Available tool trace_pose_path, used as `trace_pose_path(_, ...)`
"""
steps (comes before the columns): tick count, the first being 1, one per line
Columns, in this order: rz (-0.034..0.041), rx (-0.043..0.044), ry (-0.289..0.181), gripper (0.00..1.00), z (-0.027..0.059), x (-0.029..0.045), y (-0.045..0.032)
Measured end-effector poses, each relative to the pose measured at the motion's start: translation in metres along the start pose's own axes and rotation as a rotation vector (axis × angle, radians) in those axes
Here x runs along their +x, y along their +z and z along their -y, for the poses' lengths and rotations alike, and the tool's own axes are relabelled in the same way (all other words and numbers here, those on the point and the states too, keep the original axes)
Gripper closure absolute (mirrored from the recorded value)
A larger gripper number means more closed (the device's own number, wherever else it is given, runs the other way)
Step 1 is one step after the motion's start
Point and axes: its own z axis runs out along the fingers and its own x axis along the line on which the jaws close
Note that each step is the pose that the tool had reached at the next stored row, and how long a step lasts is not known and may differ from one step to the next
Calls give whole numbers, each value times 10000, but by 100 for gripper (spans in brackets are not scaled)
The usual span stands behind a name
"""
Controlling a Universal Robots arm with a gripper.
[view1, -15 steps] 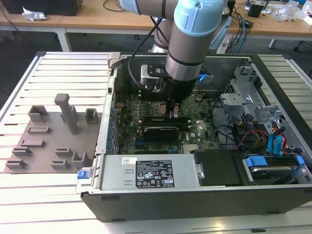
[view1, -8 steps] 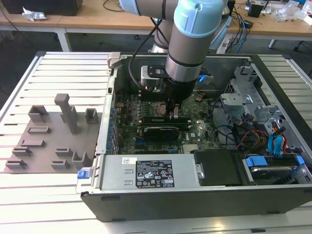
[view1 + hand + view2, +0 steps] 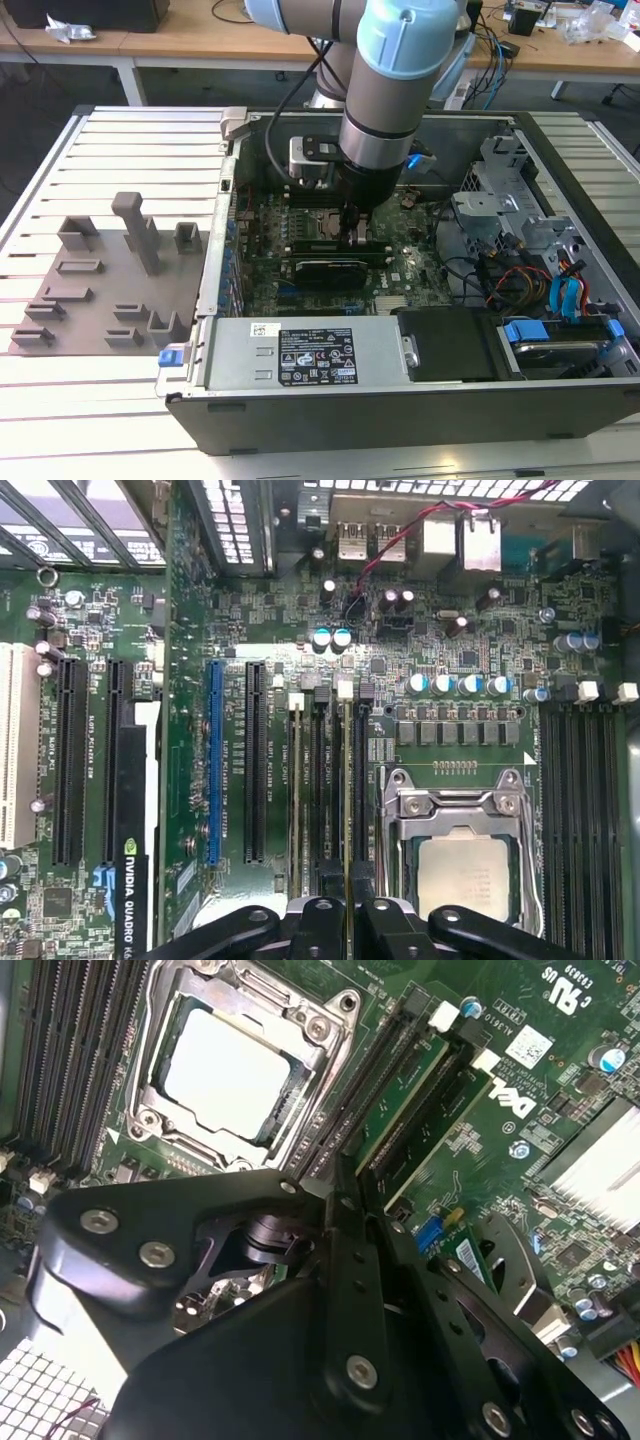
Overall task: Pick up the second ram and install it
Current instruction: 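Insert the second ram into the second slot, then press down the second ram until it locks into place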
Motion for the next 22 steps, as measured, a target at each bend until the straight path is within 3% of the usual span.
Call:
trace_pose_path(3, 10, 1, 1, 87, 2, -1, 19)
trace_pose_path(4, 46, 22, -4, 85, 6, -5, 29)
trace_pose_path(6, 13, -1, 1, 85, 2, -1, 19)
trace_pose_path(7, 19, 2, 0, 79, 2, -1, 18)
trace_pose_path(9, 16, 2, 2, 79, -9, -24, -134)
trace_pose_path(10, -21, 3, 2, 81, -20, -100, -303)
trace_pose_path(11, -40, 3, 3, 88, -23, -131, -358)
trace_pose_path(13, -78, 3, 6, 90, -31, -177, -482)
trace_pose_path(20, -70, 3, 7, 90, -31, -177, -487)
trace_pose_path(21, -71, -4, 7, 90, 23, -176, -481)
trace_pose_path(22, -70, -64, 11, 90, 192, -173, -446)
